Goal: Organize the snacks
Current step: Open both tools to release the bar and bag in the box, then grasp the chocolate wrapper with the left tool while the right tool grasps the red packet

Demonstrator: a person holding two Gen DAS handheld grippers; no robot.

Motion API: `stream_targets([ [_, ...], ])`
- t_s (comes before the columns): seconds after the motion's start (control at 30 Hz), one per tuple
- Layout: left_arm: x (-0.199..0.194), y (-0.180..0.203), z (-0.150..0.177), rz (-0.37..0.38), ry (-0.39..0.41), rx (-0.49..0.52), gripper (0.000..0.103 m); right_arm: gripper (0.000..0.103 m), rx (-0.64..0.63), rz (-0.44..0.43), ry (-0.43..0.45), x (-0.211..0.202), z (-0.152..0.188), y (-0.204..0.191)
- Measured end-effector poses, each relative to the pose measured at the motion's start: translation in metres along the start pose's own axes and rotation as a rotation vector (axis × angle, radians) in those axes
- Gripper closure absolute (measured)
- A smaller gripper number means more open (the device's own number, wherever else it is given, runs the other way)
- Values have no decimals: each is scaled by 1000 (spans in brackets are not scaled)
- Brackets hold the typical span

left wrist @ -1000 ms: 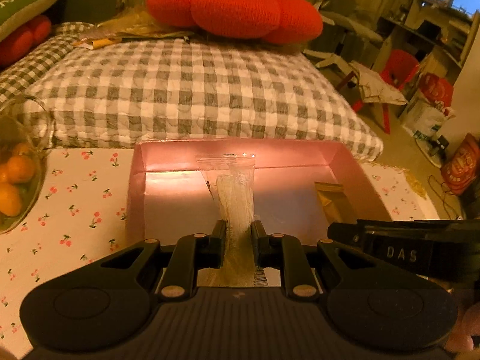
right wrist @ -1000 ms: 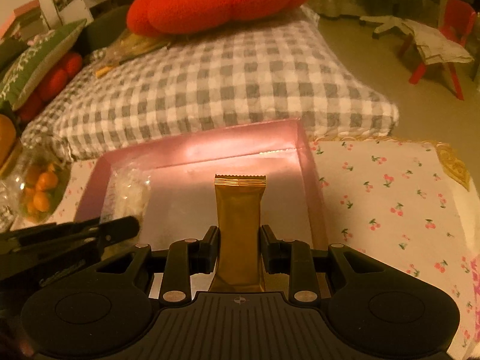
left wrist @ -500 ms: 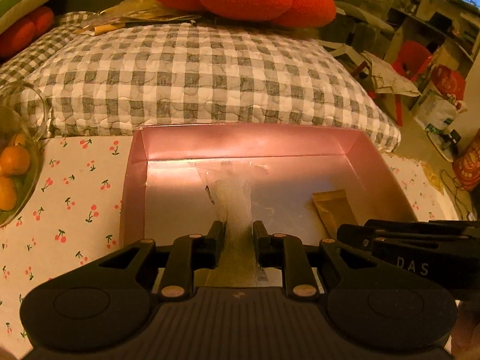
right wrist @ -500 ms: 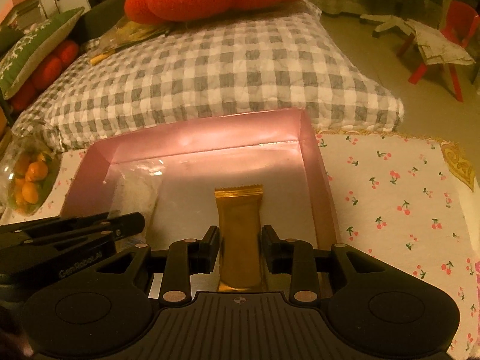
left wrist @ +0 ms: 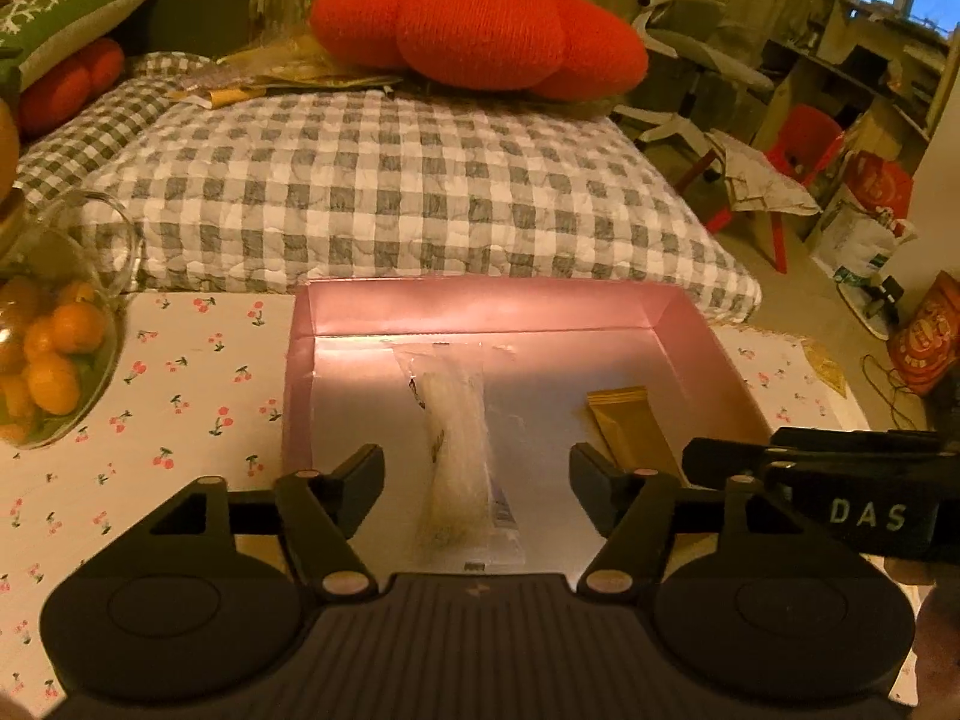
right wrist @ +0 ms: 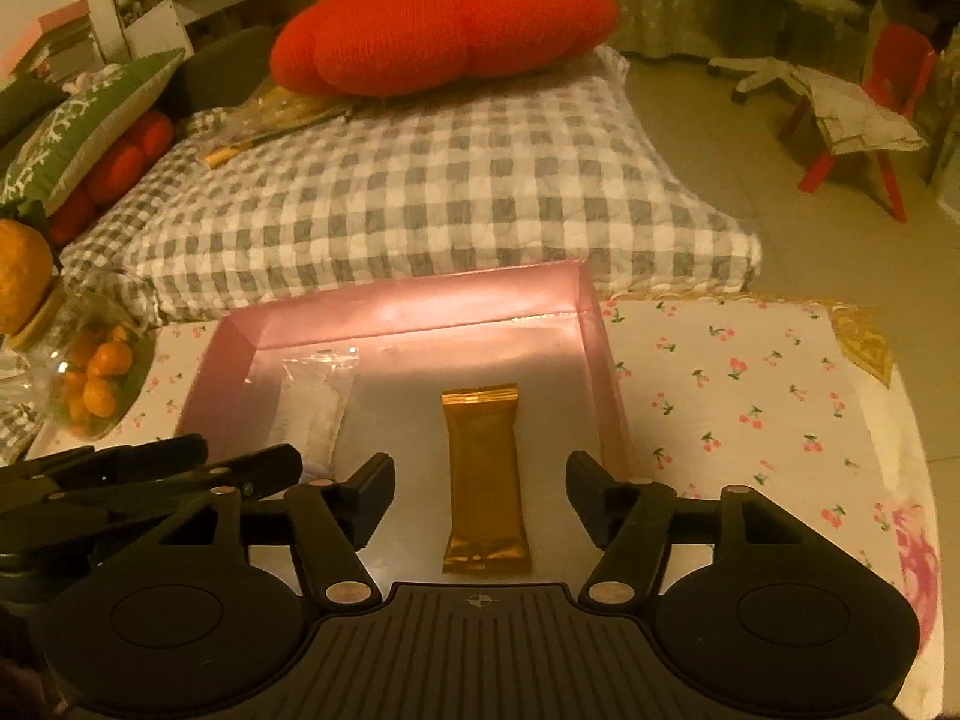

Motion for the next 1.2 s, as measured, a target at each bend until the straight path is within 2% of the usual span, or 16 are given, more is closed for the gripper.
stream_targets([
  [0.2, -20, 1, 9, 13, 10, 13, 21, 24, 12, -8, 22, -26, 9, 1],
  [0.4, -39, 5, 20, -2, 35, 37, 9, 22, 23, -7, 41, -48, 20, 2],
  [0.8, -67, 6, 52, -11, 42, 74, 2, 17, 4, -4, 63, -84, 54, -6],
  [1.2, -79, -12, 85, -35, 14, 70, 1, 12, -27, -22, 50, -98, 93, -27],
])
Point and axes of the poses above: each gripper's, at about its wrist camera, not at the fingertips, and x roughly the way its jaws point, y to its right, z to its underside, the point moved 5 cm from there along x, roughly the way its jaws point, and after that the axes turned 14 degrees about -y, right-handed, at the moved point
